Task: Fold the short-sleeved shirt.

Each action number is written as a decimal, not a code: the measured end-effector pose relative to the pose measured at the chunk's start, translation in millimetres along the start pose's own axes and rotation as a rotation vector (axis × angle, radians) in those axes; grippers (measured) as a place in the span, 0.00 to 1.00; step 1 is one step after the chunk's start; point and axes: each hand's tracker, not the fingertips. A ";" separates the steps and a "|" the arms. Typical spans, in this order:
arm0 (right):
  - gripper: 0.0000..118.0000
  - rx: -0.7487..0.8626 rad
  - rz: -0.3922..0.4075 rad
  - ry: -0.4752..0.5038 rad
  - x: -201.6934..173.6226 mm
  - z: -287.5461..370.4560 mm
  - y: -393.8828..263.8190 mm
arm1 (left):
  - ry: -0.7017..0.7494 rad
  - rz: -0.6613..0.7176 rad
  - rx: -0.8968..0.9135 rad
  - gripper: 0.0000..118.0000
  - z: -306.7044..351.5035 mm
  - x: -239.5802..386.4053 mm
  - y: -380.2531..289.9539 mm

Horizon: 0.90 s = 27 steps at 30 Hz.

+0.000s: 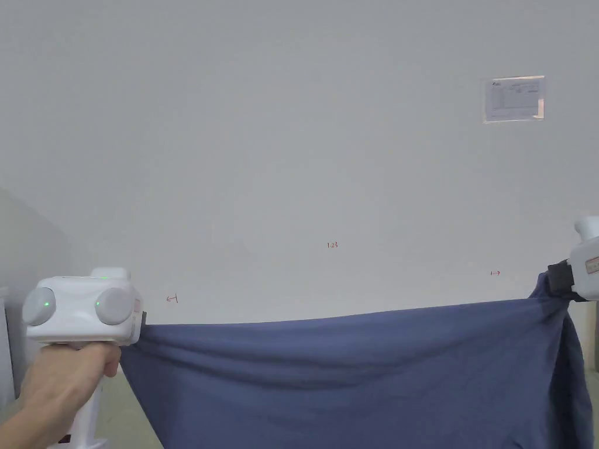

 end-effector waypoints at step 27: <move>0.04 -0.153 0.106 -0.107 -28.0 -257.5 -30.2 | 0.086 -0.108 -0.051 0.00 -222.2 84.2 -12.7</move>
